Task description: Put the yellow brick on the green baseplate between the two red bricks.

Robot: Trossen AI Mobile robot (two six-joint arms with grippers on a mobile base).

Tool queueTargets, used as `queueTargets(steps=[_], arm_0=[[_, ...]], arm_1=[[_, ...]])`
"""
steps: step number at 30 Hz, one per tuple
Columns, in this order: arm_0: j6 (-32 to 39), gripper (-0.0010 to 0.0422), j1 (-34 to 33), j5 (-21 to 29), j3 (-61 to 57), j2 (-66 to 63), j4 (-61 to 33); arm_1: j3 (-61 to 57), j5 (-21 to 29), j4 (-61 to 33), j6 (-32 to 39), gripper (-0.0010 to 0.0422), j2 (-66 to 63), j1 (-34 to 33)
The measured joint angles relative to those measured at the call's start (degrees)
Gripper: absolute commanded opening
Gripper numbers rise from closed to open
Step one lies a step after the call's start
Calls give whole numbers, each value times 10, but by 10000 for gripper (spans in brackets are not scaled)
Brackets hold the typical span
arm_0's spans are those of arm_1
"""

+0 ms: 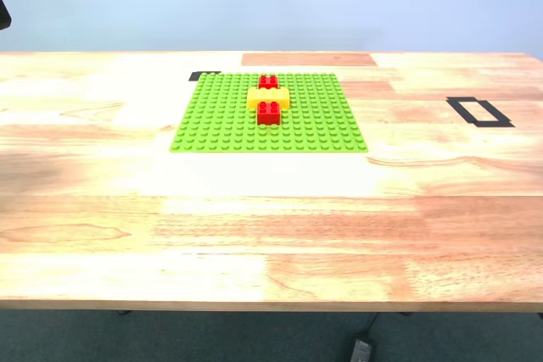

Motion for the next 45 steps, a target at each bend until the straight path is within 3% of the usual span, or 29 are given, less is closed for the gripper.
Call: queueTargets(steps=[45], arm_0=[[0, 0, 0, 0, 3, 0, -15]], arm_1=[[0, 2, 0, 0, 0, 0, 0]])
